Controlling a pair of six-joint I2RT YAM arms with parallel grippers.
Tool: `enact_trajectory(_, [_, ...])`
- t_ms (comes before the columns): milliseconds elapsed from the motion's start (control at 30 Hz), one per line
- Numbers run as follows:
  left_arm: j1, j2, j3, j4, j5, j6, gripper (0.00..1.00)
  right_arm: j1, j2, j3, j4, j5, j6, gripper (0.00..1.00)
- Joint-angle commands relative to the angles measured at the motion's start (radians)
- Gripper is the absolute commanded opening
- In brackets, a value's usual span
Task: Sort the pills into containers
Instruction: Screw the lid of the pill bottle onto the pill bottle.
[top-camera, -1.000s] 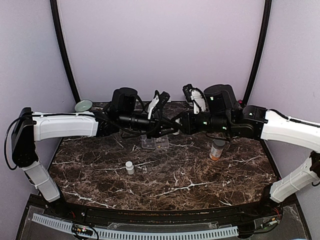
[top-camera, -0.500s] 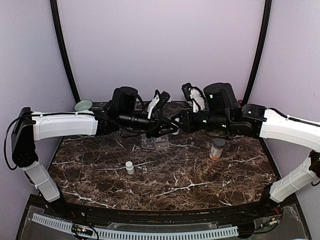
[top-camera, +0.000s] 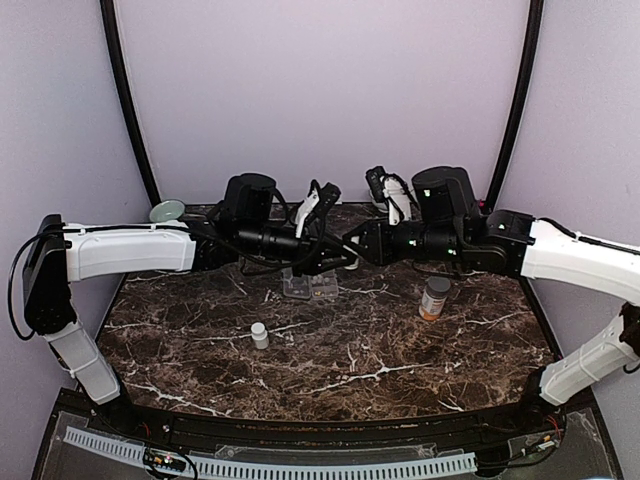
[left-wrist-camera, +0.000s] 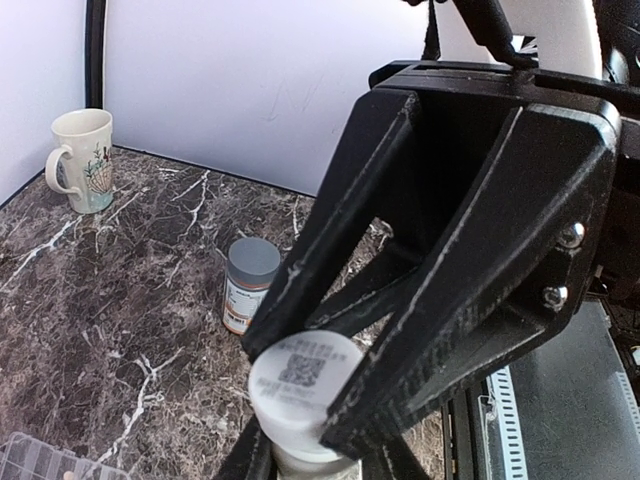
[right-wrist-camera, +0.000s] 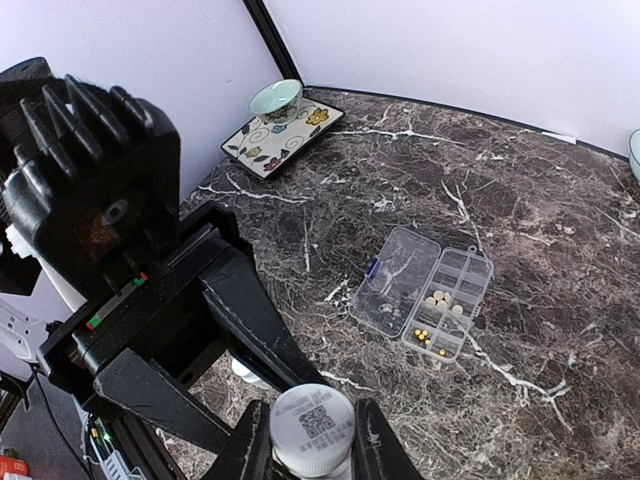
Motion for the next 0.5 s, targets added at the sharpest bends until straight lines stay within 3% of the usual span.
enact_trajectory(0, [0.006,-0.027,0.036,0.050,0.027,-0.026,0.00,-0.003,-0.044,-0.066,0.045,-0.018,-0.010,0.21])
enact_trajectory(467, [0.012,-0.036,0.058,0.035,0.054,-0.047,0.00,-0.001,-0.046,-0.114,0.074,-0.057,-0.044,0.23])
